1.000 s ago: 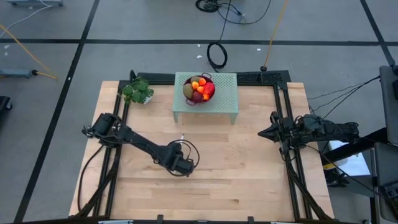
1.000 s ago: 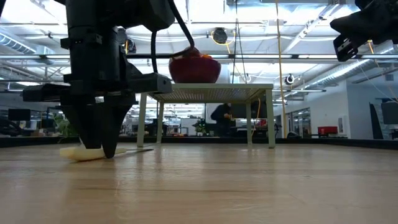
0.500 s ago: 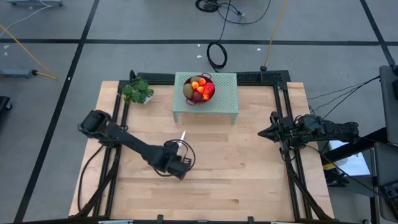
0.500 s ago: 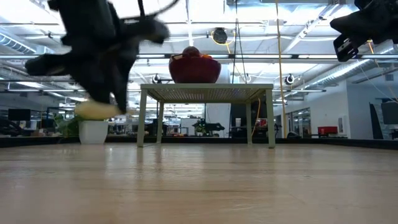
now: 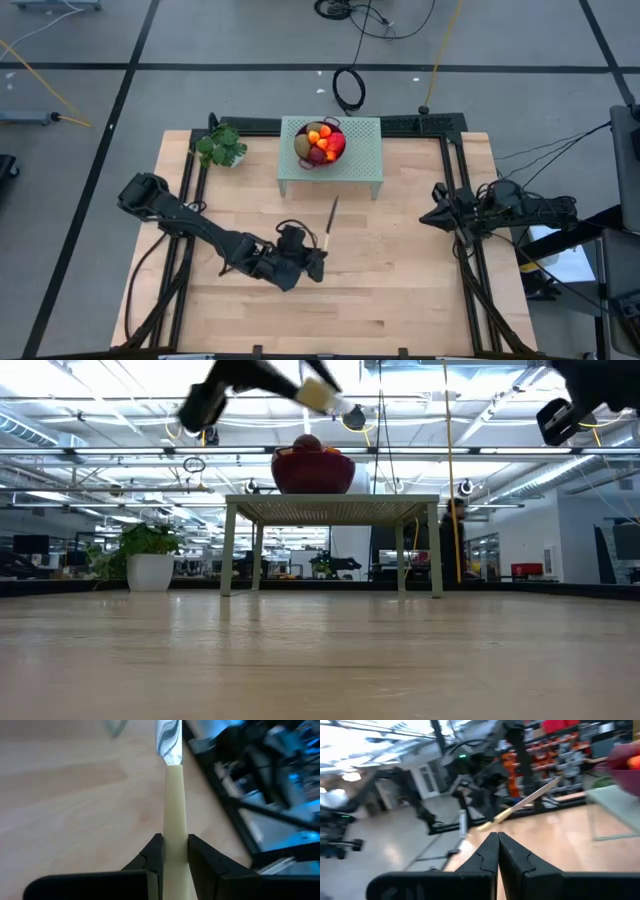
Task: Pick & Place Fruit
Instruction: Put the yellow table knife on the shelf
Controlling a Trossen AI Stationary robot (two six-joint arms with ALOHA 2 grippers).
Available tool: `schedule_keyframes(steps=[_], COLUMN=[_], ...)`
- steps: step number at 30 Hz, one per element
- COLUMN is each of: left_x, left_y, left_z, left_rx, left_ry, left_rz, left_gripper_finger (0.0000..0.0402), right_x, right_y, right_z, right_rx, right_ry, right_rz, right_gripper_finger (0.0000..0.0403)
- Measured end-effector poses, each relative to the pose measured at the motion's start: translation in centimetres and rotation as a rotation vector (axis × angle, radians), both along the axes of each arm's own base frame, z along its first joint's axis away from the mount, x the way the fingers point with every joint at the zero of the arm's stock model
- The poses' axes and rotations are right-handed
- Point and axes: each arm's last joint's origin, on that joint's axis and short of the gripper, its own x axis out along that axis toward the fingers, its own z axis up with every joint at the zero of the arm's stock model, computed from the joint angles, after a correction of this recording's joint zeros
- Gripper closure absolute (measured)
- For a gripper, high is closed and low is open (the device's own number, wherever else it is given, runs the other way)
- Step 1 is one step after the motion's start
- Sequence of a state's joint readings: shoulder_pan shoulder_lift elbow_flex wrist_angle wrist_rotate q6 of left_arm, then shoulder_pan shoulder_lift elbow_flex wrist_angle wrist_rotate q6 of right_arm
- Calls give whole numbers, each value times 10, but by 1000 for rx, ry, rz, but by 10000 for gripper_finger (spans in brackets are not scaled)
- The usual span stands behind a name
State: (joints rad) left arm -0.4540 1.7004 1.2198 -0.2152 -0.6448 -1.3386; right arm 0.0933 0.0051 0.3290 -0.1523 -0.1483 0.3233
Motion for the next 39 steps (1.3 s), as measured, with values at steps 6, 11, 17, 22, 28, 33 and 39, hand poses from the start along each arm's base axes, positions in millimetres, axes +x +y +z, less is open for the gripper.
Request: schedule_keyframes(steps=[6, 11, 17, 22, 28, 33, 39], left_x=[16, 25, 30, 30, 30, 30, 29], left_y=[11, 21, 29, 29, 29, 29, 25], left_z=[17, 29, 36, 37, 37, 37, 38], left_rx=[70, 123, 148, 153, 154, 153, 154], left_ry=[-149, -248, -305, -319, -318, -318, -321], left_rz=[-25, -30, -21, -21, -22, -24, -36], left_gripper_finger=[348, 351, 343, 342, 342, 342, 341], right_x=[7, 22, 35, 46, 68, 86, 108], right_y=[3, 6, 7, 8, 10, 16, 25], right_z=[-2, -20, -29, -20, -6, 6, 10], right_rx=[126, 216, 243, 183, 116, 79, 59], right_ry=[-58, -136, -194, -207, -160, -128, -70], right_rz=[110, 161, 173, 158, 142, 183, 214], right_gripper_finger=[399, 386, 364, 339, 298, 251, 197])
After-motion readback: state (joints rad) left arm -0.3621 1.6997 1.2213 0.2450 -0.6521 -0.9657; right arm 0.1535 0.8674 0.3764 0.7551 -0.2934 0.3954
